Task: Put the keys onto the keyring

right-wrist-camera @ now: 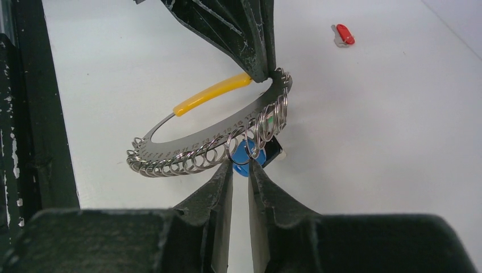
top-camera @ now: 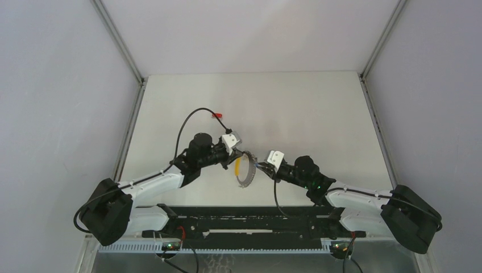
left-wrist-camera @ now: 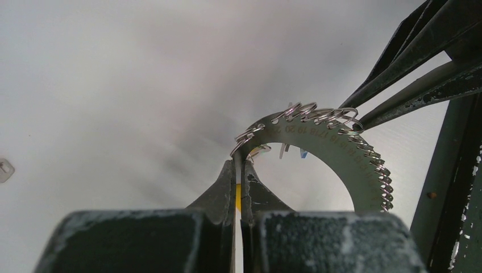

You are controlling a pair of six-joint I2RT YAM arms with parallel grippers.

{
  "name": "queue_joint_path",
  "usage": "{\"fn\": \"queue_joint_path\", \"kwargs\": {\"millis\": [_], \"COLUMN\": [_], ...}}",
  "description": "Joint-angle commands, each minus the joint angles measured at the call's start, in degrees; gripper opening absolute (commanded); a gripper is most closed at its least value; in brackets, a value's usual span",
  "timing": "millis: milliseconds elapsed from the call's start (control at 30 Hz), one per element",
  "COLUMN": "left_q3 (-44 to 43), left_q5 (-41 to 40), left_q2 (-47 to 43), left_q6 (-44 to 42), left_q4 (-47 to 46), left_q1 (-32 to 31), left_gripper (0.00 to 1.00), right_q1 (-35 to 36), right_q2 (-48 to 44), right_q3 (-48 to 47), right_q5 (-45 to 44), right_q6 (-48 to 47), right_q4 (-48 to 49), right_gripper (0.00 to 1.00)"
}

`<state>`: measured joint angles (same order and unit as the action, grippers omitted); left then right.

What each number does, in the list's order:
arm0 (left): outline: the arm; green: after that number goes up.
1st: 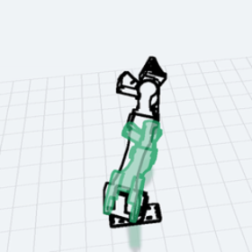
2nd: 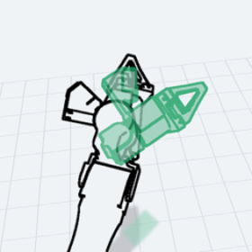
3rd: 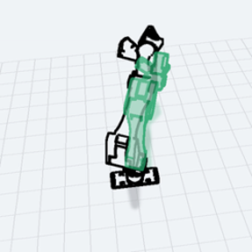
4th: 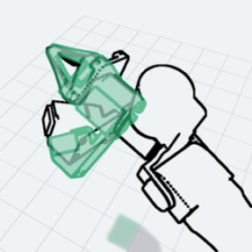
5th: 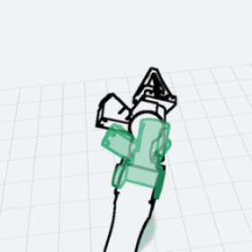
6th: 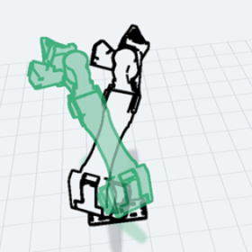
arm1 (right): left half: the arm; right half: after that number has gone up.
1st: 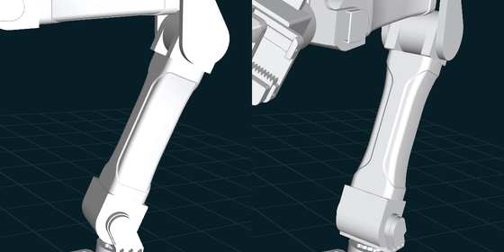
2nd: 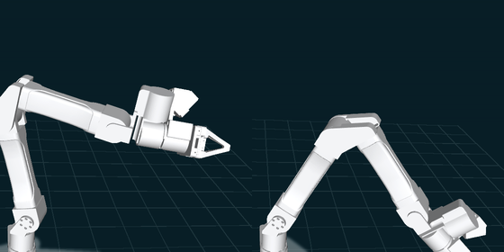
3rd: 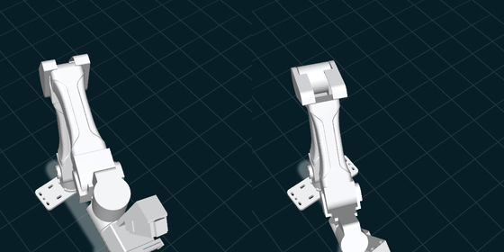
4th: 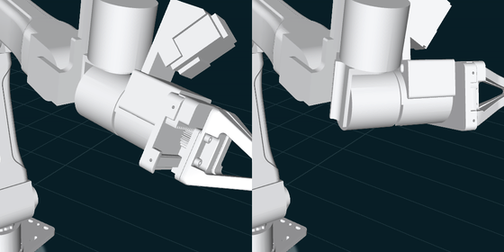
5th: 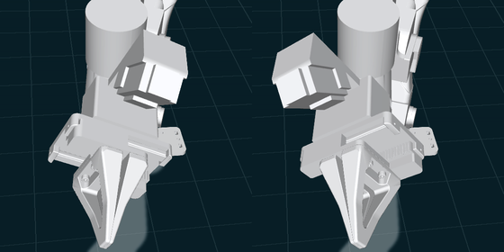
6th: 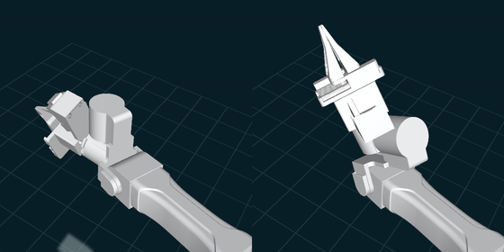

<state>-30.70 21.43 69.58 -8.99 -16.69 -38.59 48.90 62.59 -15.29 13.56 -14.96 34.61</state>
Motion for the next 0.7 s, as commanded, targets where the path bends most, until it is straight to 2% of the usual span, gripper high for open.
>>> {"fn": "queue_joint_path", "kwargs": {"millis": [0, 133, 667], "left_q3": [0.75, 0.71, -1.18], "left_q5": [3.01, 3.35, 4.32], "left_q2": [-1.98, -1.85, 0.38], "left_q6": [1.51, 1.77, 7.35], "left_q4": [-2.85, -2.95, -2.96], "left_q1": [-0.08, -0.08, 0.0], "left_gripper": [0.0, 0.0, 0.0], "right_q1": [0.31, 0.31, 0.91], "right_q2": [-0.95, -1.18, 0.65], "right_q3": [-0.09, -0.11, -1.4], "right_q5": [-2.07, -4.0, -0.06], "right_q6": [2.0, 2.55, 1.73], "right_q4": [6.07, 6.69, 7.74], "right_gripper": [0.15, 0.15, 0.14]}}
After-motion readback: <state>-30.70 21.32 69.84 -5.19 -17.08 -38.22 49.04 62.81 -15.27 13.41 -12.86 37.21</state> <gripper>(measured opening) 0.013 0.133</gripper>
